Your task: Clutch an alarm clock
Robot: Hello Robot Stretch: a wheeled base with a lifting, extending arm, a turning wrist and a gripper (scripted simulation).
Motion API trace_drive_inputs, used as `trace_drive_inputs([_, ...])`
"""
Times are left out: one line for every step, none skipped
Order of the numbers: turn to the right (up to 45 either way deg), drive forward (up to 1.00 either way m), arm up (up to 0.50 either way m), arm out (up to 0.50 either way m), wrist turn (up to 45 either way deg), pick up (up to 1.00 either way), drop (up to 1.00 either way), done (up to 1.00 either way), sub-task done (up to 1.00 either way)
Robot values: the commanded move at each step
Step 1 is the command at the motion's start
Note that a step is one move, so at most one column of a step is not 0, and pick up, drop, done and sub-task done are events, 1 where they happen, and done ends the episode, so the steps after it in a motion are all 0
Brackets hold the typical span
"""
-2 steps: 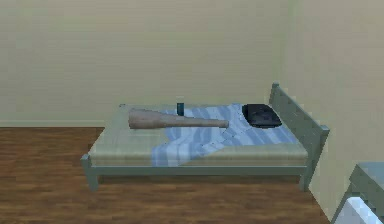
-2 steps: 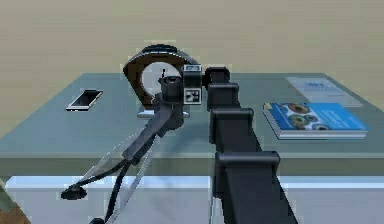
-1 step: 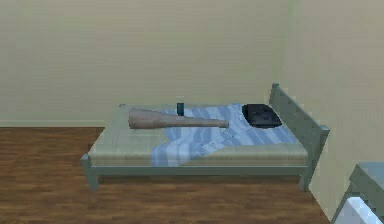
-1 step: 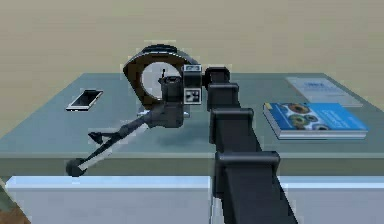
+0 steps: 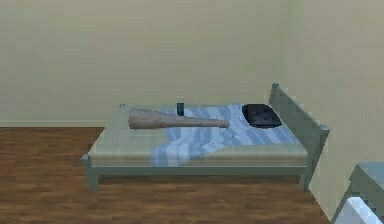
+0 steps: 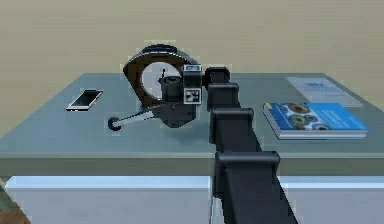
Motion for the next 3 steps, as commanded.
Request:
trace_drive_inputs([0.0, 0.0, 0.0, 0.0, 36.0, 0.0, 0.0, 0.0, 0.0])
trace_drive_inputs([0.0, 0.0, 0.0, 0.0, 0.0, 1.0, 0.0, 0.0, 0.0])
trace_drive_inputs([0.0, 0.0, 0.0, 0.0, 0.0, 0.0, 0.0, 1.0, 0.0])
